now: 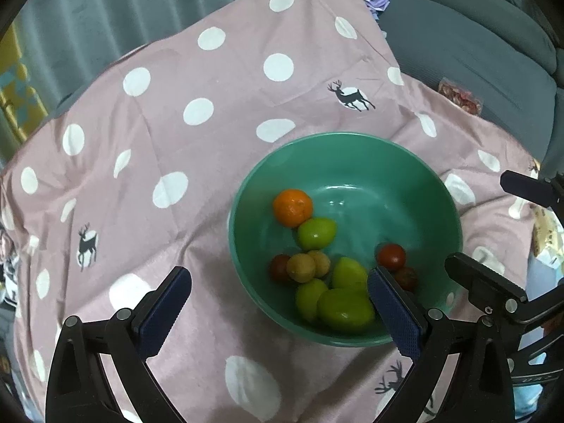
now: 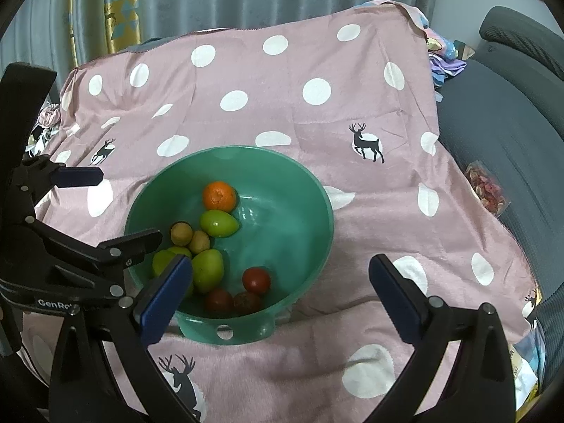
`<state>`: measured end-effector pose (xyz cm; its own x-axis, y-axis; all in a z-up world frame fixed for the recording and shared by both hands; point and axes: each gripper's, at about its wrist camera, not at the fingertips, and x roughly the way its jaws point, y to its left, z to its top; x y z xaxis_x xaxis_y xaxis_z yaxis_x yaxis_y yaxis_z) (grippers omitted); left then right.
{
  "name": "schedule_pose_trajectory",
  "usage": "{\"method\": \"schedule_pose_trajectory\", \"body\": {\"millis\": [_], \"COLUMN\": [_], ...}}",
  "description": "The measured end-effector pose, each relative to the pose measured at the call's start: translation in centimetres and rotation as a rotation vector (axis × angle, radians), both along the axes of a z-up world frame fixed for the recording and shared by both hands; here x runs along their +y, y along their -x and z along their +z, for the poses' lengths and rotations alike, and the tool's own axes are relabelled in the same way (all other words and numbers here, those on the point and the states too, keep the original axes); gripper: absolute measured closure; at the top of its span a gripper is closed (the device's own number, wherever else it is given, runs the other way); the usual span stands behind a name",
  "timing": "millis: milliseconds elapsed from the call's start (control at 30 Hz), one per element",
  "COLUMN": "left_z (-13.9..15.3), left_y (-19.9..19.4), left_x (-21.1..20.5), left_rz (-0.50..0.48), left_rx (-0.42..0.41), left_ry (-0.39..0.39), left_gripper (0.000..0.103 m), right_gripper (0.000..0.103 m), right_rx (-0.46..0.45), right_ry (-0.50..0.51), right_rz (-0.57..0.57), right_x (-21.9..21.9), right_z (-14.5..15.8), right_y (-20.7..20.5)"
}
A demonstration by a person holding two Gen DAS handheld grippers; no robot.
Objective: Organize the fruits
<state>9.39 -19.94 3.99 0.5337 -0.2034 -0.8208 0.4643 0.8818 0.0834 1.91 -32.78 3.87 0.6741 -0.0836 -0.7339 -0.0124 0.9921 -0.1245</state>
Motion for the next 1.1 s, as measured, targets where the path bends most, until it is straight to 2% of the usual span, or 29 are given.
{"method": "schedule_pose_trajectory", "body": {"millis": [400, 633, 900, 1100], "left_z": [0.8, 3.2, 4.9, 4.9], "left_y": [0.7, 2.1, 3.9, 4.9], "left_x": [0.4, 1.8, 4.0, 5.0], "left_rz": [0.003, 0.105, 0.194, 0.218], "left_rx": [-0.004, -0.114, -0.184, -0.192], "left_ry": [0.013, 0.027, 0.086, 0.108], "left_gripper": [0.003, 0.003, 0.003, 0.003], "right_gripper": [0.002, 0.000, 0.000, 0.000], "right_rx": [-0.044, -0.093, -0.169, -0.135], "right_ry": [-0.014, -0.065, -0.177, -0.171], "right_rz": [0.005, -0.021, -0.065, -0.074], "right_x": [0.0, 0.3, 0.6, 0.7], "right_z": [1.6, 2.7, 3.1, 2.1], "right_y": [1.2, 2.7, 5.3, 5.4]}}
